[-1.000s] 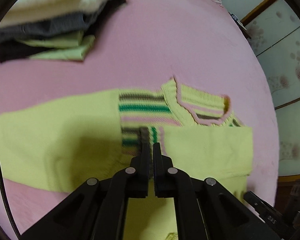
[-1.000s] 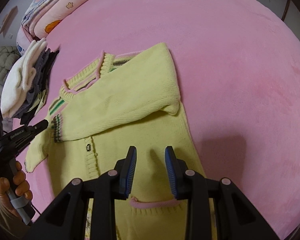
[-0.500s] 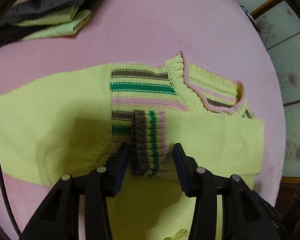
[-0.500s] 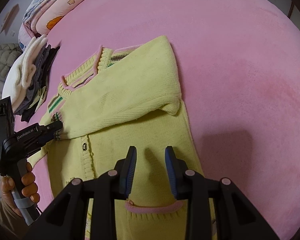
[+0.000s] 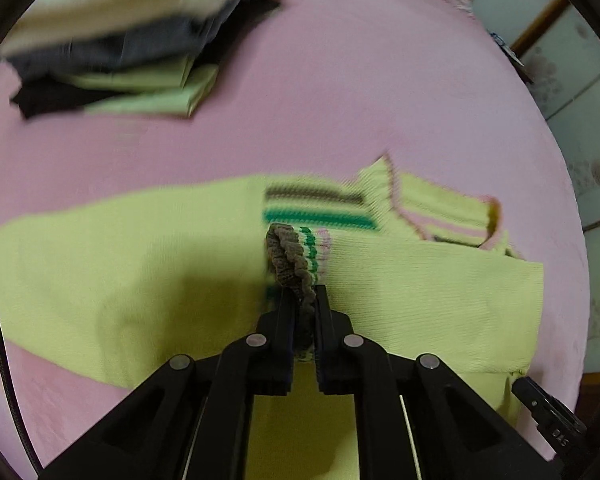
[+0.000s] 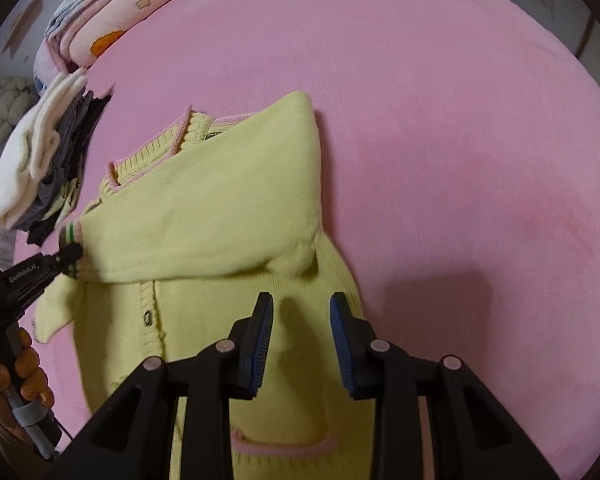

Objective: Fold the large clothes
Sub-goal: 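Fold the held sleeve across the cardigan body with the right gripper, release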

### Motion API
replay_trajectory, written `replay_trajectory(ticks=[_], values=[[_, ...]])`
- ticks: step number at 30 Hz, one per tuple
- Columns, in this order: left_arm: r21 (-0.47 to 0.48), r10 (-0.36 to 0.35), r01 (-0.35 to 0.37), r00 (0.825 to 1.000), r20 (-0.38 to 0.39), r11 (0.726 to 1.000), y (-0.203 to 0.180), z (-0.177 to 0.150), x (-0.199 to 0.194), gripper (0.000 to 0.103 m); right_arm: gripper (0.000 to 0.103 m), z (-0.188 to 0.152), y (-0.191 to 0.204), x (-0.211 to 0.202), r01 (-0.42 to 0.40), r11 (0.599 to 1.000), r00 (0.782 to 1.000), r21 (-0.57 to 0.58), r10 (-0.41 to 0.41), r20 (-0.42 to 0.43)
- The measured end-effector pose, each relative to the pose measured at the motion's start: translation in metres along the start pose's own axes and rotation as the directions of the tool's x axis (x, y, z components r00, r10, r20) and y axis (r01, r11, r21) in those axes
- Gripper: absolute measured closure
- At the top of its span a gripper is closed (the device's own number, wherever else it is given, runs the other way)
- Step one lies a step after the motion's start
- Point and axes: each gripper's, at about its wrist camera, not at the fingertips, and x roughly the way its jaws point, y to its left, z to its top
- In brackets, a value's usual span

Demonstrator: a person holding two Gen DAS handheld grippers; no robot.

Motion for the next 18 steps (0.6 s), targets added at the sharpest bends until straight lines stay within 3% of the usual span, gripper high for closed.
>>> replay_trajectory(ticks=[5, 10, 13, 16, 18], values=[[-0.002, -0.02, 0.02, 1.0, 0.003, 1.0, -0.002, 0.002, -0.001, 0.095, 0.074, 0.005, 0.022, 0.012, 0.122, 0.982, 0.992, -0.143, -0.115, 0.053], [0.014, -0.019, 0.019, 1.0, -0.013, 1.0, -0.01, 0.001, 0.008, 0.092, 0.084, 0.009, -0.003, 0.019, 0.096, 0.995, 0.994, 0.028, -0.097, 0.052], [0.051, 0.014, -0.013, 1.0, -0.026, 0.999, -0.013, 0.001, 0.013, 0.084, 0.085, 0.007, -0.015, 0.019, 0.068, 0.992, 0.997, 0.109, -0.073, 0.038], [0.055, 0.011, -0.008, 0.999, -0.053, 0.998, -0.014, 0.003, 0.012, 0.081, 0.085, 0.007, -0.012, 0.008, 0.073, 0.992, 0.997, 0.103, -0.076, 0.023], [0.047, -0.01, 0.012, 0.999, -0.053, 0.999, -0.012, 0.005, 0.008, 0.076, 0.084, 0.007, -0.003, -0.008, 0.081, 0.995, 0.995, 0.063, -0.084, 0.058]])
